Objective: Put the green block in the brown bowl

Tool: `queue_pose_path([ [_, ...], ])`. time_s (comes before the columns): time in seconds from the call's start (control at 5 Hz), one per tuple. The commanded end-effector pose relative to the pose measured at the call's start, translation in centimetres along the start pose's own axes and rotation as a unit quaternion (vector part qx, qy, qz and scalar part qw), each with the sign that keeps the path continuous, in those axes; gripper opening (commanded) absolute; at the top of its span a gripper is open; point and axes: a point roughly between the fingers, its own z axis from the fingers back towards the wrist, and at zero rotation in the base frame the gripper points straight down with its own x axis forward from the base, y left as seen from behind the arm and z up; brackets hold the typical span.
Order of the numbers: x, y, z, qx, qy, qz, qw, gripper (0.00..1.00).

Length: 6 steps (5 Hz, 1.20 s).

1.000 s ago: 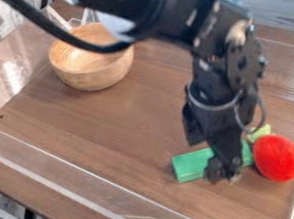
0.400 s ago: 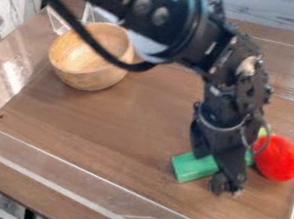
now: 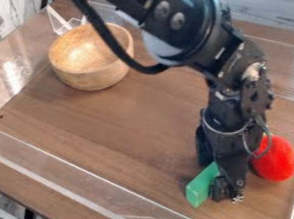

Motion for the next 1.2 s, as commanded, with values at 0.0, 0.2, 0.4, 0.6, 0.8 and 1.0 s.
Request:
queue_pose_path([
  [0.0, 0.9, -0.3, 0.8, 0.005, -0.004, 0.001, 1.0000, 0.00],
  [0.2, 1.4, -1.0, 1.0, 0.005, 0.000, 0.002, 1.0000, 0.00],
  [0.4, 1.5, -1.2, 1.6, 0.009, 0.001, -0.010, 0.9999, 0.00],
  [0.6, 1.7, -1.4, 2.3, 0.011, 0.005, -0.021, 0.9997, 0.00],
  [0.8, 1.7, -1.2, 2.6, 0.015, 0.006, -0.038, 0.9992, 0.00],
  [1.0, 1.1, -0.7, 3.3, 0.017, 0.007, -0.056, 0.9983, 0.00],
])
